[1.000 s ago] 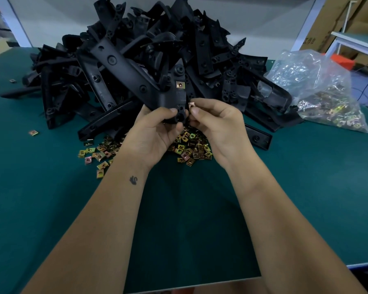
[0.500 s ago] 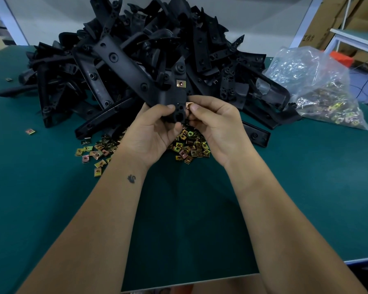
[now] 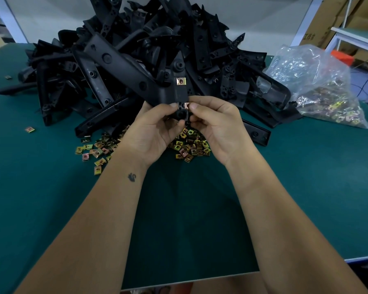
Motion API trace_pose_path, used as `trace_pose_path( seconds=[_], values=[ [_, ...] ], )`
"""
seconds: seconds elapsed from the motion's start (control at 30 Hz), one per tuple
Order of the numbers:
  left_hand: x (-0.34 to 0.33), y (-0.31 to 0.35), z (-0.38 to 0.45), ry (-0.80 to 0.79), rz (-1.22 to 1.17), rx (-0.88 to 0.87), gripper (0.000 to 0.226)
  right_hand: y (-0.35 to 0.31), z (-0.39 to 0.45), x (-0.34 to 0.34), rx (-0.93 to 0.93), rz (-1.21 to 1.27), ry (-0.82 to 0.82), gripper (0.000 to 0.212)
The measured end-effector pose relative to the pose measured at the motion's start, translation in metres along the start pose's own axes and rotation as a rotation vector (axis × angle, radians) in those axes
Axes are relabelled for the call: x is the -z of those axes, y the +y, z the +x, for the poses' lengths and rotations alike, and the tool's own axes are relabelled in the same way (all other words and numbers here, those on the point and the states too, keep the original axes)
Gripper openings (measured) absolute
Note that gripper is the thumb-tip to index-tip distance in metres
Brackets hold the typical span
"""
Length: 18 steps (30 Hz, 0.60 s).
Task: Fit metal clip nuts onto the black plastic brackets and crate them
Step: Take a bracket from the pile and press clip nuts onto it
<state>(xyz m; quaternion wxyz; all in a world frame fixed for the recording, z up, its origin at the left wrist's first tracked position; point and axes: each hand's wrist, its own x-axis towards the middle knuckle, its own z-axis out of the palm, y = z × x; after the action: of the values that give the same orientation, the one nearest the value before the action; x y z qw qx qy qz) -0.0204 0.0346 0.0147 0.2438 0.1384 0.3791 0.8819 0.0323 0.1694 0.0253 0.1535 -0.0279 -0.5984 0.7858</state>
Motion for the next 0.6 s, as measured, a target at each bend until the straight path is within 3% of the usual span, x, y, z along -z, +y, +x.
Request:
trace_pose_path(
  seconds=[0.17, 0.43, 0.6],
  values=[
    [0.0009, -0.0032, 0.0011, -0.063, 0.08, -0.017, 0.033, 0.0007, 0.0002, -0.002, 0.027, 0.117, 0.01, 0.027],
    [-0.001, -0.0071, 0.0012, -0.045, 0.246, -0.057, 0.054, 0.0015, 0.0003, 0.0004, 0.111, -0.044, 0.043, 0.034],
    [-0.0002, -0.0096, 0.002, 0.003, 0.288, -0.059, 0.045, 0.0037, 0.0012, -0.0009, 0.173, -0.172, 0.055, 0.033]
  ],
)
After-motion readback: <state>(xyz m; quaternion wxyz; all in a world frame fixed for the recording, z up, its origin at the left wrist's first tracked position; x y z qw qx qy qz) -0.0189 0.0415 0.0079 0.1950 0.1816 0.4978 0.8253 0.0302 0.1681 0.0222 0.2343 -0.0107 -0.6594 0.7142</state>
